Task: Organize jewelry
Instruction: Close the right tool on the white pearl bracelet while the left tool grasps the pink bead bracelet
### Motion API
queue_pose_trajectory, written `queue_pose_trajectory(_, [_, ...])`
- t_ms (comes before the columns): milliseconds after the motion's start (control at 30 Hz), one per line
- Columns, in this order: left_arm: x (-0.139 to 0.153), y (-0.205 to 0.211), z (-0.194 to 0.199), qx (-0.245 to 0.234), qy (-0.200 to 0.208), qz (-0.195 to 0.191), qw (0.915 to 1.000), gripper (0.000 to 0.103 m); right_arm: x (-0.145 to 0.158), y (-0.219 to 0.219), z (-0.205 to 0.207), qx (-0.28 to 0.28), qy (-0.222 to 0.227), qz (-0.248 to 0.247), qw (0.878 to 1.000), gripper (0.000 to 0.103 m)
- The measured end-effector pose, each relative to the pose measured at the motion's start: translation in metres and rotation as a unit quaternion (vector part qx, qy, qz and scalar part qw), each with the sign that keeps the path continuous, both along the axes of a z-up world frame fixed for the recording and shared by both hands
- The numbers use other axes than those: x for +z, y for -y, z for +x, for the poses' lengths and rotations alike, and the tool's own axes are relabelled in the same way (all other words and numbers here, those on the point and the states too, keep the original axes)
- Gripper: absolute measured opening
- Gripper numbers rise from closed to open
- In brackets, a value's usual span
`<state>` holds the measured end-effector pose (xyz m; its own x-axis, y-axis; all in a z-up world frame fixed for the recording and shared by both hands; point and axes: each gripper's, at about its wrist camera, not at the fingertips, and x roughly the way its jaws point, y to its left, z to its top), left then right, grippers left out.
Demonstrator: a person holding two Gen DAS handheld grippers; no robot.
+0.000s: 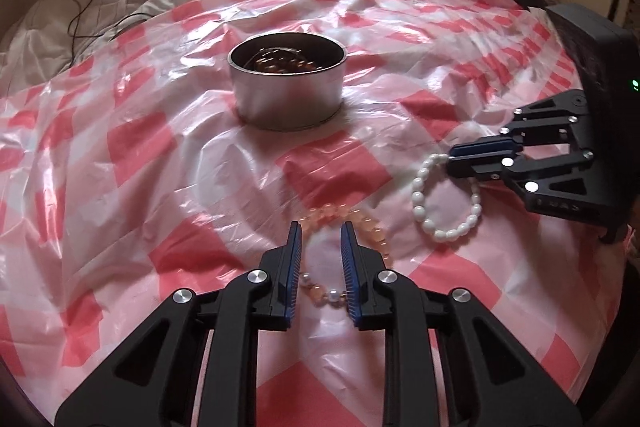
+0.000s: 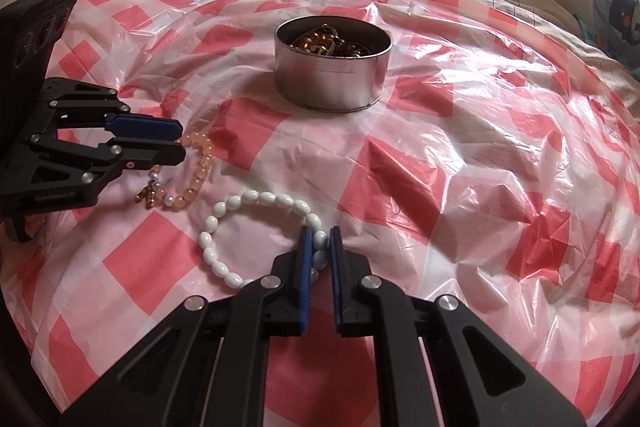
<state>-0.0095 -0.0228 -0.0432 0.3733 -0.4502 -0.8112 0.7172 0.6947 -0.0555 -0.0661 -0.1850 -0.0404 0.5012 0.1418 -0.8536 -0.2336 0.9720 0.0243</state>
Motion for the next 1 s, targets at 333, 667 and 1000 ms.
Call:
queue_pose_trajectory(333, [-0.012, -0.019, 0.017, 0.052, -0.047, 0.004, 0.9975, 0.02, 0.0, -0.002, 0.0, -0.001, 0.001, 0.001, 1.0, 0.01])
queue_pose_trajectory(667, [-0.012, 0.0, 0.001, 0.002, -0.04, 0.012, 0.9991, 0.021, 0.001, -0.001, 0.0, 0.0, 0.001, -0.002, 1.0, 0.011])
queue_pose_trajectory(1000, [-0.008, -0.001, 0.003, 0.013, -0.041, 0.003, 0.9991, 0.007, 0.01, 0.003, -0.003, 0.001, 0.022, 0.027, 0.999, 0.008])
